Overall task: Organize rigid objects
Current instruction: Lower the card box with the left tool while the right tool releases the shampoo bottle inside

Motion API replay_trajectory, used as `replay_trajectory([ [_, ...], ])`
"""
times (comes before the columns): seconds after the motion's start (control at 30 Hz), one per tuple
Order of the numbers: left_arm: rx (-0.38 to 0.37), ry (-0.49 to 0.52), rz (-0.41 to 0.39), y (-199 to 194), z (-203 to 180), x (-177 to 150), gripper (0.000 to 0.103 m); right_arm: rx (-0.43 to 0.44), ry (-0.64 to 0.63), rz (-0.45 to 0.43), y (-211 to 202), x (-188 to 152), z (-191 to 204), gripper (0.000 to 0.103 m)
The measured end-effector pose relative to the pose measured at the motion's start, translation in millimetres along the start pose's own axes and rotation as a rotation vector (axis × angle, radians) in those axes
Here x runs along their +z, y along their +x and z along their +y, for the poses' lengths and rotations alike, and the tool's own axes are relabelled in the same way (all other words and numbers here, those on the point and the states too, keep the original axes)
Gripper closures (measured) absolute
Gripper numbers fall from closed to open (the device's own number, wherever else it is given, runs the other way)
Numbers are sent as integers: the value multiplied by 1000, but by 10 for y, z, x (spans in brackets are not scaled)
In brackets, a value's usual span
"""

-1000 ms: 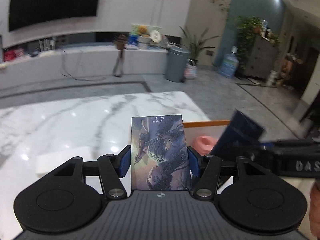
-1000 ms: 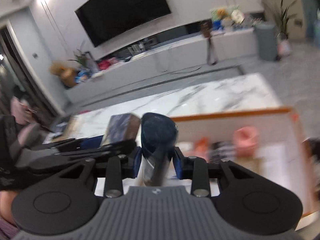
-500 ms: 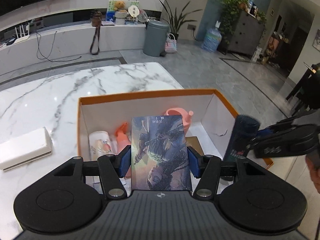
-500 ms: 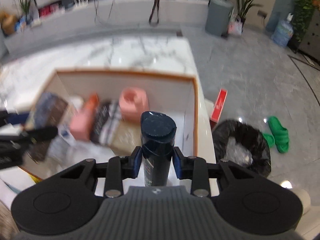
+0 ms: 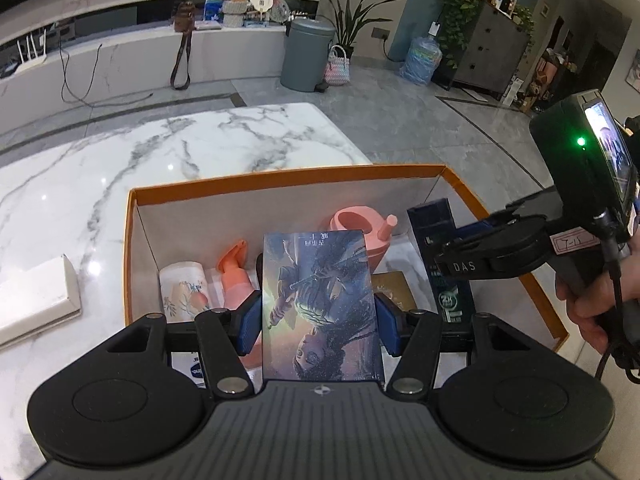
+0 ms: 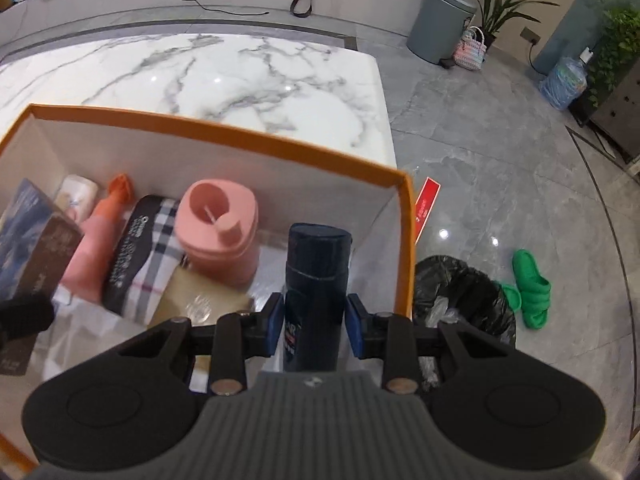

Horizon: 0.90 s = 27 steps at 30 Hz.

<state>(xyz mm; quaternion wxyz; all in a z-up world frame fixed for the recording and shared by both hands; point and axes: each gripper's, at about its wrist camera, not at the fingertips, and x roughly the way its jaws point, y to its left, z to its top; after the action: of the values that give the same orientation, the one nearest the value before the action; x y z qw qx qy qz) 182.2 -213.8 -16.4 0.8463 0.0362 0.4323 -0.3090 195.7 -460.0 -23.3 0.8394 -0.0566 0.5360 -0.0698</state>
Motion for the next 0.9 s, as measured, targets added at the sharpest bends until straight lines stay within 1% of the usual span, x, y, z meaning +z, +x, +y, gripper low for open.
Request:
replay_trajectory([
  [0.27,-14,-35,60,118,-17,-5,37,-36,-115,-6,50,62,93,70],
  [0.33,-16,-43,75,129,-26,-5,37,-41,-130,-10,38,63,89,68],
  [0.5,-19,-51,101,118,-44,-34,37,-28,-172,-36,-38,35,56,68],
  [0.6,-18,-60,126,111,-73,-64,37,31,-207,-47,-108,-7,45,70],
  [0.7,-70,-66,160,136,-141,-80,37,25,-223,-56,-197,-66,39,70],
  [0.77,-99,3,155,146,-235,-70,37,51,-228,-63,-279,-110,29,70],
  [0.83,-133,84,195,203,-317,-29,37,54,-236,-71,-359,-164,24,70],
  [0.9,-163,126,232,256,-373,22,37,56,-232,-81,-431,-208,-6,70],
])
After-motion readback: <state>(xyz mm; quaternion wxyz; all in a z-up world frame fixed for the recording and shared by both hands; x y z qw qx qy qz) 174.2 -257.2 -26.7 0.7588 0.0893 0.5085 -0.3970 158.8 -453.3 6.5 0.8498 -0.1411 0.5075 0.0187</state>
